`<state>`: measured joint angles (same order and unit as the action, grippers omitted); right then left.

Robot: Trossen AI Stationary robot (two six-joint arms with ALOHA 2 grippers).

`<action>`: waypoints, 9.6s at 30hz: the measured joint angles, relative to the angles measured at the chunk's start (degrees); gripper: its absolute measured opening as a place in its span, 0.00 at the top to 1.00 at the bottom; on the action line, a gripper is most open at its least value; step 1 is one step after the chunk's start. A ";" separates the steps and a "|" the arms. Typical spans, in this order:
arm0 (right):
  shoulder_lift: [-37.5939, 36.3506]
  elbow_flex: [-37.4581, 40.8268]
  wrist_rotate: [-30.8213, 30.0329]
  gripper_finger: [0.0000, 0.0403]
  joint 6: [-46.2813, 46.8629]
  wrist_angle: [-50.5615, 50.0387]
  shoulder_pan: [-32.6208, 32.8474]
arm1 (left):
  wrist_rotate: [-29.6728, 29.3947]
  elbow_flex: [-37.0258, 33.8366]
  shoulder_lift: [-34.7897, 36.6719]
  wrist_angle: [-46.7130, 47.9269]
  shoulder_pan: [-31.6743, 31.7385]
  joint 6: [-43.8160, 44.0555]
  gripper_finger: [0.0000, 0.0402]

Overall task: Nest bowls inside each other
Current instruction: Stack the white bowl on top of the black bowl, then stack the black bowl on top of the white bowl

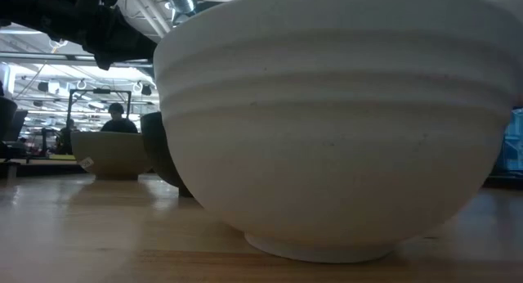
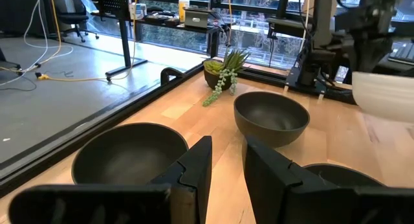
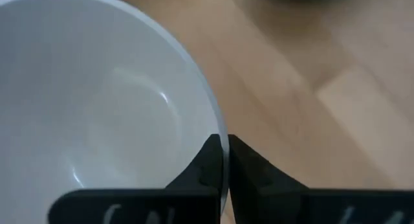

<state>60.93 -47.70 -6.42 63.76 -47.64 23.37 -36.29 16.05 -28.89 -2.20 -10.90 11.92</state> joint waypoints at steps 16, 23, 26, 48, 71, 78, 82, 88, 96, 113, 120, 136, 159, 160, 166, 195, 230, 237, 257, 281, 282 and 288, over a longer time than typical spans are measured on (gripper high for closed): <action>23.45 -26.89 2.58 0.98 -34.69 2.77 -15.20 | 0.00 0.00 0.00 0.01 -0.02 2.92 0.80; 33.13 -34.52 7.56 0.98 -40.16 5.26 -19.81 | 0.00 0.00 0.00 0.08 0.00 2.92 0.80; 37.14 -36.08 8.78 0.98 -41.72 6.70 -21.24 | 0.00 0.00 -0.02 0.23 0.00 2.67 0.80; 51.38 -39.37 19.64 0.97 -43.29 15.80 -26.81 | -0.03 -0.01 0.00 0.42 0.00 -3.53 0.80; 51.38 -39.37 21.96 0.74 -42.94 14.93 -26.90 | -0.44 0.00 0.00 0.55 0.00 -5.07 0.80; 51.34 -39.37 22.00 0.54 -43.35 14.95 -26.90 | -0.42 0.00 0.00 0.55 0.00 -5.07 0.80; 49.89 -39.30 21.96 0.47 -45.12 15.90 -26.90 | -0.42 0.00 0.00 0.71 0.00 -5.08 0.80; 45.75 -39.30 16.74 0.44 -48.08 15.07 -26.88 | -0.44 0.00 0.00 1.94 0.00 -5.07 0.80; 40.34 -39.30 8.13 0.43 -51.11 6.55 -26.90 | -0.46 0.00 0.00 2.19 0.00 -5.07 0.80; 37.89 -26.73 7.48 0.43 -53.35 4.57 -26.90 | -0.44 0.00 0.00 3.69 0.00 -5.06 0.80; 36.20 -21.87 7.81 0.43 -49.09 7.14 -26.33 | -0.46 -0.02 0.00 4.13 0.06 -5.07 0.80; 34.64 -20.85 4.08 0.43 -44.26 8.67 -23.42 | -0.66 0.00 0.00 4.30 0.11 -5.04 0.80; 34.72 -13.07 3.99 0.46 -39.59 12.21 -23.12 | -0.68 0.00 0.02 4.28 0.11 -4.83 0.80; 34.72 -13.07 4.05 0.48 -39.55 12.35 -23.12 | -0.66 0.00 0.02 4.28 0.11 -4.83 0.80; 34.75 -13.07 5.13 0.66 -39.71 13.29 -23.12 | -0.68 0.00 0.02 4.28 0.11 -4.83 0.80; 34.85 -27.21 6.80 0.97 -41.74 4.58 -23.11 | -0.68 0.00 0.01 4.28 0.09 -4.84 0.80; 50.03 -55.03 7.67 0.97 -40.53 1.08 -8.78 | -0.12 0.00 0.00 4.30 0.10 -4.49 0.80; 54.52 -55.65 8.08 0.97 -41.52 1.13 -8.85 | -0.03 -0.01 0.00 4.34 0.09 -4.28 0.80; 57.52 -55.15 10.57 0.95 -43.60 0.49 -10.02 | 0.00 0.00 0.00 8.43 0.09 -1.35 0.80; 57.59 -55.02 6.96 0.83 -46.00 -1.18 -13.41 | 0.02 -0.01 0.00 13.77 0.09 3.04 0.80; 57.59 -55.02 6.98 0.83 -46.12 -1.18 -13.39 | 0.02 0.00 0.00 13.77 0.11 3.04 0.80; 57.59 -55.02 6.94 0.83 -47.44 -1.12 -12.65 | 0.02 0.00 0.00 13.77 0.11 3.02 0.80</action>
<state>118.52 -102.72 0.52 16.32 -48.75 10.72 -36.27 16.05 -28.88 11.57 -10.79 14.94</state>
